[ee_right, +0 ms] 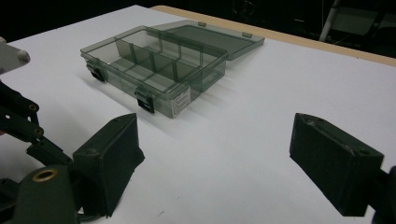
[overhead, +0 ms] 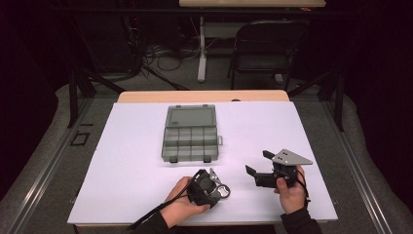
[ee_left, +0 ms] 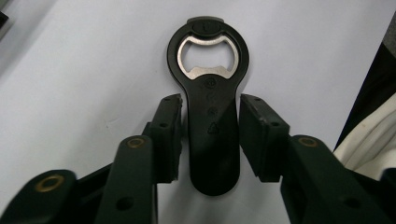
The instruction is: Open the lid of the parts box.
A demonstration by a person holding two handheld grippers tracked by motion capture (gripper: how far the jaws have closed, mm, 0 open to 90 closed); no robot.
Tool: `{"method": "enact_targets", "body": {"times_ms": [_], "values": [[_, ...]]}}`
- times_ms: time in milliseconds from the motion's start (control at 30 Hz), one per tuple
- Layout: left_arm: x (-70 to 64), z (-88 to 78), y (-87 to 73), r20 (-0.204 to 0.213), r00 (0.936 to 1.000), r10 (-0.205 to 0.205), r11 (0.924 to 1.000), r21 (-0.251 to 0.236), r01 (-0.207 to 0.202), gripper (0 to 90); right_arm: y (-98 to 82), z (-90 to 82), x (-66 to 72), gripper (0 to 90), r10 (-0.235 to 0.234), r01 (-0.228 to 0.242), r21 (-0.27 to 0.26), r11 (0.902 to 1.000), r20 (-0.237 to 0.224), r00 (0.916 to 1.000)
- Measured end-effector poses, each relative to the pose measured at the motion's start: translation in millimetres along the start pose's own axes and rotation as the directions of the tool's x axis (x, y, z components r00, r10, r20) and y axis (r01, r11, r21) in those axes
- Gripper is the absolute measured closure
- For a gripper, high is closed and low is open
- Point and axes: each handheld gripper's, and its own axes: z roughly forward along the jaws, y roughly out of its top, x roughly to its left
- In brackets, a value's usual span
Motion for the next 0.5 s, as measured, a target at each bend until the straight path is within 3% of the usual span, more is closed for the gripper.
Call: {"method": "enact_targets", "body": {"times_ms": [500], "values": [[-7.2,2.8,8.0,-0.038,0.9988,0.03,0.9972,0.069,-0.027,63.0,-0.5,-0.1,-1.3,15.7,0.003,-0.003,0.003,1.0,-0.005,1.0]]}}
